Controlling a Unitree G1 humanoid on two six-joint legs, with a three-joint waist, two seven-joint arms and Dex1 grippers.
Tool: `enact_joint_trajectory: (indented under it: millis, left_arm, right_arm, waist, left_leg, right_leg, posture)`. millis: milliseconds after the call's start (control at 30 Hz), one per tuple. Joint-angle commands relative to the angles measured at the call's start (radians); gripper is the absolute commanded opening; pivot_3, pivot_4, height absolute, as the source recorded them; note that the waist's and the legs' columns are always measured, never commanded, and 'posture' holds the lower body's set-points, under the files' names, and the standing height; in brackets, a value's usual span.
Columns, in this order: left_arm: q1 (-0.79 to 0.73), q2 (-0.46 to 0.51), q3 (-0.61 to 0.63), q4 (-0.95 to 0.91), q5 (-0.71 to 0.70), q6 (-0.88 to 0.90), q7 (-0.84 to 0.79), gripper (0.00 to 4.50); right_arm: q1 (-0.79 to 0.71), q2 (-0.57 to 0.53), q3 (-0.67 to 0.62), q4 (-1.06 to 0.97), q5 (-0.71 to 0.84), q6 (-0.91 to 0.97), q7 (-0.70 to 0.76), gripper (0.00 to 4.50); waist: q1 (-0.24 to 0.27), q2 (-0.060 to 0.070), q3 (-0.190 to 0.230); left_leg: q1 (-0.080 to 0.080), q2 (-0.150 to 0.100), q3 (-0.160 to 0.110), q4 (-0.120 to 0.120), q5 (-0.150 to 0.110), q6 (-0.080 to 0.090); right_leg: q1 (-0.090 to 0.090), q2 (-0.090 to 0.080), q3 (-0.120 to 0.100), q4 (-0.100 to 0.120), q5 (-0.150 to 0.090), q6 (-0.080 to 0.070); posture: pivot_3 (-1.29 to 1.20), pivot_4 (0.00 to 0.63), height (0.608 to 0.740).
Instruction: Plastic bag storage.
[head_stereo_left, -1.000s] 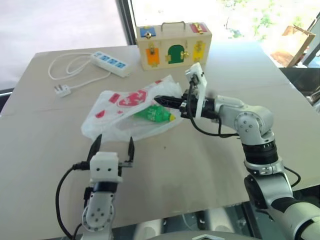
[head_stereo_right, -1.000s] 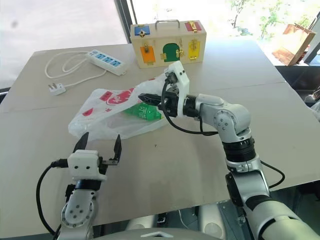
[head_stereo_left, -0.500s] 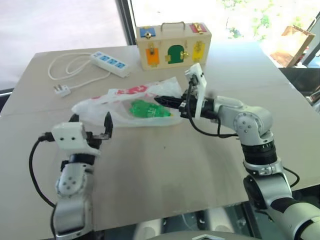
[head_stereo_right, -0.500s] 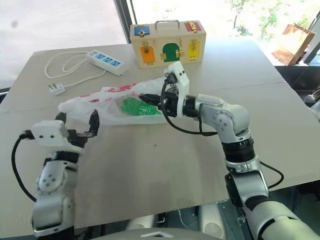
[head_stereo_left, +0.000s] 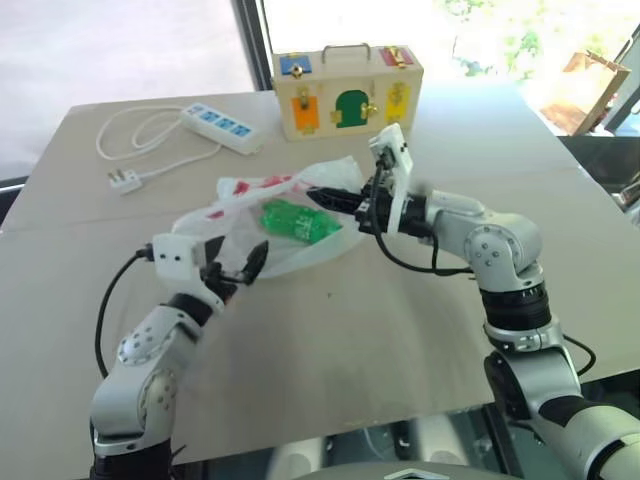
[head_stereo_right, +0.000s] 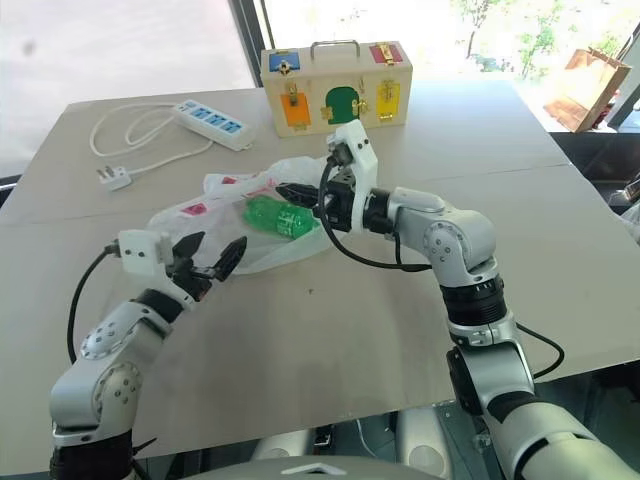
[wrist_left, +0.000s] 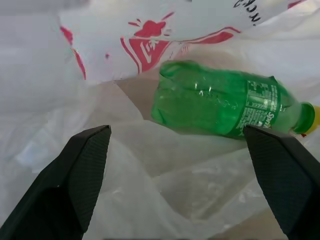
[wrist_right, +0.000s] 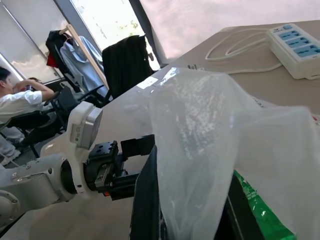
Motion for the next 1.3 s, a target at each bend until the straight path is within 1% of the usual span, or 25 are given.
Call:
enact_joint_trajectory:
  millis: [33, 200, 333, 433, 533, 733, 833, 867, 900, 933, 967, 1000, 1100, 1167, 1200, 1300]
  left_arm:
    - [-0.024, 0.012, -0.003, 0.01, 0.041, 0.019, 0.047, 4.48]
    - [-0.035, 0.023, -0.022, 0.019, 0.127, 0.043, 0.117, 4.48]
    - [0.031, 0.017, -0.073, -0.032, 0.252, 0.036, 0.195, 4.48]
    - [0.048, 0.004, -0.089, -0.03, 0.318, 0.044, 0.25, 4.48]
    - [0.037, 0.001, -0.102, -0.012, 0.362, 0.056, 0.277, 4.48]
    - [-0.077, -0.069, -0.128, 0.136, 0.398, 0.037, 0.32, 4.48]
    - [-0.095, -0.097, -0.133, 0.169, 0.402, 0.037, 0.319, 4.48]
    - [-0.096, -0.104, -0.133, 0.173, 0.403, 0.036, 0.319, 4.08]
    - [-0.092, -0.107, -0.133, 0.172, 0.406, 0.036, 0.317, 3.95]
    - [-0.086, -0.109, -0.133, 0.167, 0.408, 0.035, 0.315, 3.64]
    - [-0.079, -0.108, -0.131, 0.16, 0.411, 0.035, 0.313, 3.22]
    - [-0.073, -0.106, -0.128, 0.155, 0.413, 0.035, 0.31, 2.67]
    - [-0.064, -0.101, -0.117, 0.142, 0.412, 0.034, 0.303, 1.23]
    - [-0.059, -0.1, -0.113, 0.136, 0.397, 0.017, 0.28, 0.34]
    - [-0.053, -0.102, -0.112, 0.13, 0.376, 0.002, 0.254, 0.05]
    - [-0.036, -0.119, -0.082, 0.118, 0.287, -0.075, 0.165, 0.05]
  right_arm:
    - [0.003, -0.002, -0.013, -0.019, 0.004, -0.018, -0.001, 0.0]
    - [0.007, -0.011, -0.009, -0.017, -0.004, -0.023, -0.002, 0.0]
    - [0.013, -0.018, -0.008, -0.017, -0.006, -0.024, -0.001, 0.0]
    - [0.015, -0.019, -0.006, -0.014, -0.008, -0.026, 0.0, 0.0]
    - [0.013, -0.019, -0.006, -0.009, -0.009, -0.026, 0.001, 0.0]
    - [0.013, -0.012, 0.002, 0.0, -0.016, -0.031, 0.006, 0.0]
    - [0.016, -0.013, 0.002, -0.003, -0.021, -0.031, 0.006, 0.0]
    - [0.016, -0.013, 0.002, -0.002, -0.023, -0.031, 0.006, 0.0]
    - [0.017, -0.013, 0.001, -0.003, -0.025, -0.031, 0.006, 0.0]
    - [0.018, -0.013, 0.0, -0.004, -0.025, -0.03, 0.006, 0.0]
    - [0.019, -0.013, -0.002, -0.006, -0.024, -0.029, 0.005, 0.0]
    - [0.02, -0.012, -0.003, -0.007, -0.024, -0.029, 0.004, 0.0]
    - [0.021, -0.012, -0.002, -0.007, -0.026, -0.03, 0.004, 0.0]
    - [0.02, -0.01, -0.002, -0.003, -0.028, -0.032, 0.004, 0.0]
    - [0.018, -0.009, -0.002, 0.001, -0.028, -0.034, 0.005, 0.0]
    - [0.015, -0.006, -0.002, 0.007, -0.031, -0.037, 0.007, 0.0]
  waist:
    - [0.0, 0.0, 0.0]
    - [0.0, 0.0, 0.0]
    - [-0.001, 0.0, 0.0]
    - [0.0, 0.0, 0.0]
    - [0.001, 0.0, 0.0]
    - [0.003, 0.0, 0.0]
    - [0.003, 0.0, 0.0]
    - [0.003, 0.0, 0.0]
    - [0.003, 0.0, 0.0]
    - [0.003, 0.0, 0.0]
    - [0.002, 0.0, 0.0]
    - [0.002, 0.0, 0.0]
    - [-0.001, 0.0, -0.001]
    - [-0.002, 0.0, -0.001]
    - [-0.002, 0.0, -0.001]
    - [-0.002, 0.0, -0.001]
  left_leg:
    - [0.0, 0.0, 0.0, 0.0, 0.0, 0.0]
    - [0.0, 0.0, 0.0, 0.0, 0.0, 0.0]
    - [0.0, 0.0, 0.0, 0.0, 0.0, 0.0]
    - [0.0, 0.0, 0.001, -0.001, 0.0, 0.0]
    - [0.001, 0.0, 0.0, -0.001, 0.0, 0.0]
    - [0.001, 0.0, 0.0, 0.0, 0.0, -0.001]
    - [0.001, -0.001, 0.001, 0.0, 0.0, -0.001]
    - [0.001, -0.001, 0.001, 0.0, 0.0, -0.001]
    - [0.001, -0.001, 0.001, 0.0, 0.0, -0.001]
    - [0.001, -0.001, 0.001, 0.0, 0.0, -0.001]
    - [0.001, 0.0, 0.001, 0.0, 0.0, -0.001]
    - [0.001, 0.0, 0.001, 0.0, 0.0, -0.001]
    - [0.002, 0.0, 0.001, -0.001, 0.0, -0.001]
    - [0.002, 0.0, 0.001, -0.001, 0.0, -0.001]
    - [0.002, 0.0, 0.001, -0.001, 0.0, -0.001]
    - [0.002, 0.0, 0.001, -0.001, 0.0, -0.001]
  right_leg:
    - [0.0, 0.0, 0.0, 0.0, 0.0, 0.0]
    - [0.0, 0.0, 0.001, 0.0, 0.0, 0.0]
    - [0.0, 0.0, 0.001, 0.0, 0.0, 0.0]
    - [0.0, 0.0, 0.001, 0.0, 0.0, 0.0]
    - [-0.001, 0.0, 0.001, 0.001, 0.0, 0.0]
    - [0.0, -0.001, 0.001, 0.002, 0.0, 0.0]
    - [0.0, -0.001, 0.001, 0.002, 0.0, 0.0]
    - [0.0, -0.002, 0.001, 0.002, 0.0, 0.0]
    - [-0.001, -0.002, 0.001, 0.002, 0.0, 0.0]
    - [0.0, -0.002, 0.001, 0.002, 0.0, 0.0]
    - [0.0, -0.002, 0.001, 0.002, 0.0, 0.0]
    - [0.0, -0.002, 0.001, 0.002, 0.0, 0.0]
    - [0.0, -0.002, 0.002, 0.002, 0.0, 0.0]
    - [-0.001, -0.001, 0.002, 0.002, 0.0, 0.0]
    - [-0.001, -0.001, 0.002, 0.002, 0.0, 0.0]
    - [-0.001, -0.002, 0.002, 0.002, 0.0, 0.0]
  posture:
    - [0.0, 0.15, 0.74]
    - [0.0, 0.15, 0.74]
    - [0.0, 0.15, 0.74]
    - [0.0, 0.15, 0.74]
    - [0.0, 0.15, 0.74]
    - [0.0, 0.15, 0.74]
    - [0.0, 0.15, 0.74]
    - [0.0, 0.15, 0.74]
    - [0.0, 0.15, 0.74]
    - [0.0, 0.15, 0.74]
    - [0.0, 0.15, 0.74]
    - [0.0, 0.15, 0.74]
    - [0.0, 0.15, 0.74]
    - [0.0, 0.15, 0.74]
    - [0.0, 0.15, 0.74]
    - [0.0, 0.15, 0.74]
